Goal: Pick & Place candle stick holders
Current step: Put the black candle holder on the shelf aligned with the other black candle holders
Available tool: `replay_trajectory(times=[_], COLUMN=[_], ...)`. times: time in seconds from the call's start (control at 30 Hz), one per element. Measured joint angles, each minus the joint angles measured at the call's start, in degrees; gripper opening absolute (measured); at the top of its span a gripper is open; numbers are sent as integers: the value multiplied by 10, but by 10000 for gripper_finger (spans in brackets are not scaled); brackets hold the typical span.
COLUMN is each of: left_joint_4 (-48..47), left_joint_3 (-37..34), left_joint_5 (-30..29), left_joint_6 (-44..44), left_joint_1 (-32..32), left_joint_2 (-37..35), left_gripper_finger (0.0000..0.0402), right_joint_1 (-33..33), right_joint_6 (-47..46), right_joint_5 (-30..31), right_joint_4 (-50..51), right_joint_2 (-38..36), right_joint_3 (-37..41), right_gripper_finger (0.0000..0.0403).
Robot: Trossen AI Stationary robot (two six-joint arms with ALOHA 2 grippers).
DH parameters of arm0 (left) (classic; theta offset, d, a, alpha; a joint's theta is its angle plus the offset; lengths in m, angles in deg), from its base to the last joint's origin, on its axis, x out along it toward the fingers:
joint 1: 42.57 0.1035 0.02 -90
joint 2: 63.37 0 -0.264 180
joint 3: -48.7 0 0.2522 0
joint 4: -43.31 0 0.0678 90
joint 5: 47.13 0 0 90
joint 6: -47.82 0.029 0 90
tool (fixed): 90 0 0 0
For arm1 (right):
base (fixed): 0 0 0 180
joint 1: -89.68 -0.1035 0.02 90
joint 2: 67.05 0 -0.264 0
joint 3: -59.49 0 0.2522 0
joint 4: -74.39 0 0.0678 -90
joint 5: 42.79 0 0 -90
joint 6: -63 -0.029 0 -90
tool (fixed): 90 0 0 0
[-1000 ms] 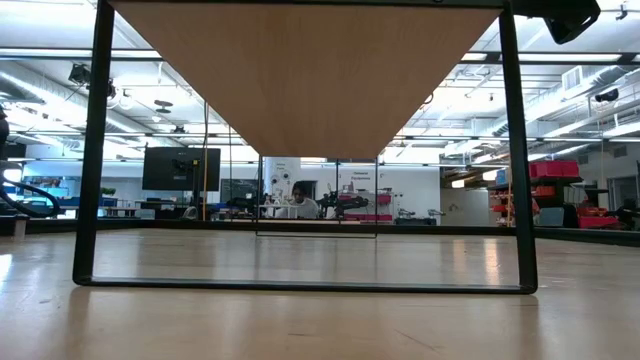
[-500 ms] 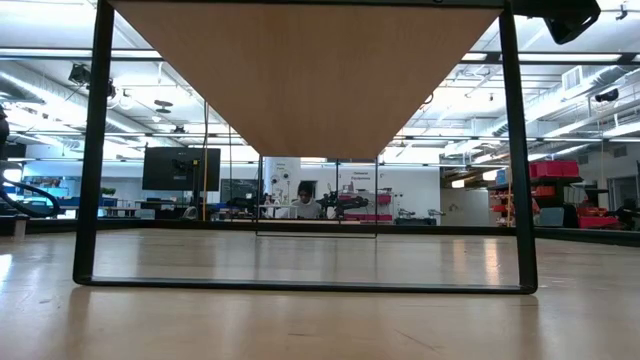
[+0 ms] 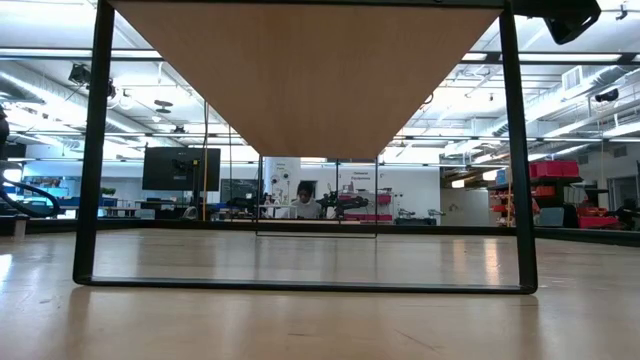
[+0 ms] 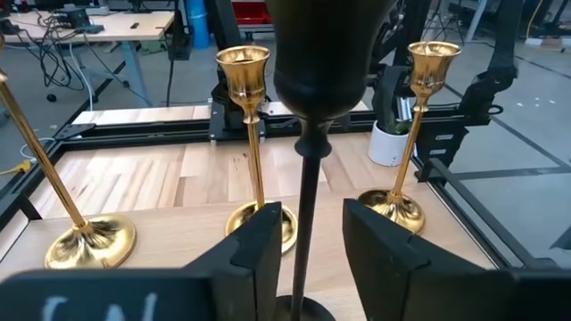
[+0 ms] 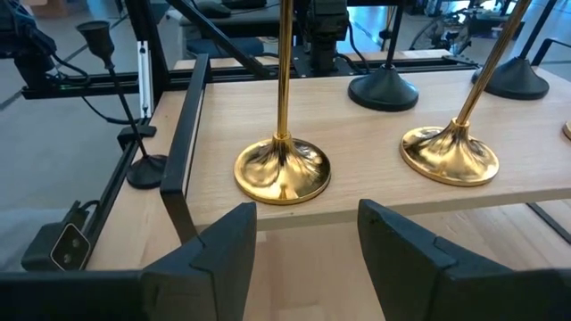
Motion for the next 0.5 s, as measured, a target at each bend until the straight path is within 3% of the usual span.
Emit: replay_trajectory(times=[0.33, 0.5], left_joint_4=[-112, -221], left_joint_3=[0, 0], left_joint_5=[2, 62], left_joint_6=[1, -13], left_joint_1=[0, -4], left_joint_2=[-63, -109], left_gripper_finger=[133, 133], right_joint_1=[0, 0], right_joint_6=[-11, -11], right_joint_5=[-1, 0], right_joint_4=[5, 6], right_joint_2=[0, 0], right_joint_3=[0, 0], right_gripper_finger=[196, 196])
